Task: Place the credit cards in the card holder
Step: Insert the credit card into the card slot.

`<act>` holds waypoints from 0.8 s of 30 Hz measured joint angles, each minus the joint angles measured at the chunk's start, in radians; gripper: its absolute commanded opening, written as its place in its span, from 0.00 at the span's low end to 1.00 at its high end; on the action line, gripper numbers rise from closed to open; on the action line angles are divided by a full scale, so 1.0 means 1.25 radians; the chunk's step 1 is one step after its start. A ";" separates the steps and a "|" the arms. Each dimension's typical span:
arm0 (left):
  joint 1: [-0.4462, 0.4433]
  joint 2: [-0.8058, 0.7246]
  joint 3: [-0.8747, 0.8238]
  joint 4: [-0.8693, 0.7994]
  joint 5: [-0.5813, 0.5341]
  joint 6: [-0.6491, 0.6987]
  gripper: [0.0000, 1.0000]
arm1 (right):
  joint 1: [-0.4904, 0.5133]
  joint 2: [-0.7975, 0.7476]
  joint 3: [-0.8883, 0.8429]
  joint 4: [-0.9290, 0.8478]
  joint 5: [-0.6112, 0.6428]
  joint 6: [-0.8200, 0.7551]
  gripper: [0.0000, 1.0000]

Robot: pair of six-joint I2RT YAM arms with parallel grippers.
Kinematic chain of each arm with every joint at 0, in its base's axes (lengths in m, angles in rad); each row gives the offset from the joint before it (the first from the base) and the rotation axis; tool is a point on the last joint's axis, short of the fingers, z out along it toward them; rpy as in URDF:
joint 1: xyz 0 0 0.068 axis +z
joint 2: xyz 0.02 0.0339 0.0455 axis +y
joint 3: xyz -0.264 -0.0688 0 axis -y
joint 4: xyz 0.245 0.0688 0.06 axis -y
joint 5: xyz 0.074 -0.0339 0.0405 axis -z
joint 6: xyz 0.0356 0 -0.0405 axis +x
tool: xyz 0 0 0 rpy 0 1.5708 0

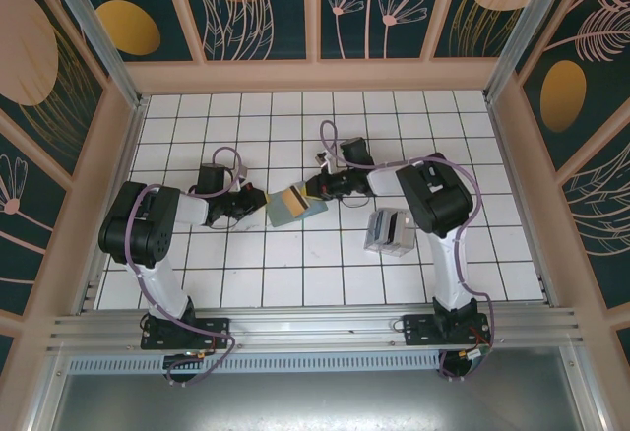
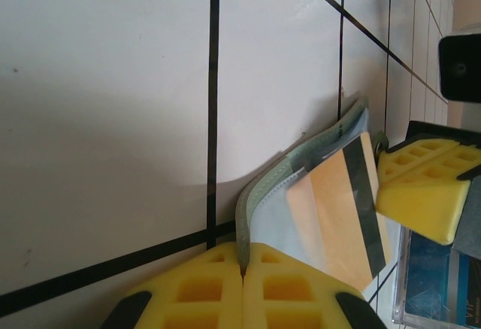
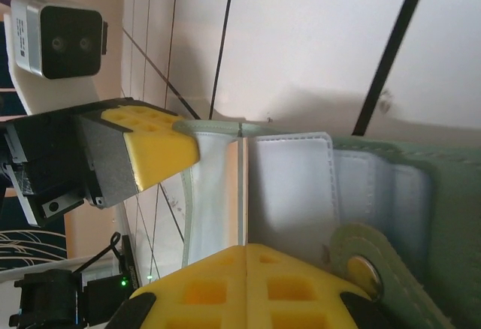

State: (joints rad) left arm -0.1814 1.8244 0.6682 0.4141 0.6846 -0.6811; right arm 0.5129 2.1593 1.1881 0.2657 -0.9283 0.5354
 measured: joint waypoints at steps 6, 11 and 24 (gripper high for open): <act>0.000 0.000 0.000 0.000 0.001 0.000 0.00 | 0.015 0.000 -0.041 0.096 0.014 0.065 0.00; 0.000 0.000 0.000 0.001 0.001 -0.001 0.00 | 0.021 -0.007 -0.073 0.154 0.031 0.102 0.00; 0.002 0.002 -0.016 0.039 0.007 -0.018 0.00 | 0.082 -0.051 -0.133 0.215 0.154 0.163 0.00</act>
State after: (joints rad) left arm -0.1783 1.8263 0.6479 0.4633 0.6937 -0.7040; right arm 0.6159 2.0953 1.0218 0.5346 -0.7357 0.7395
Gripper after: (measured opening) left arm 0.061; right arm 0.054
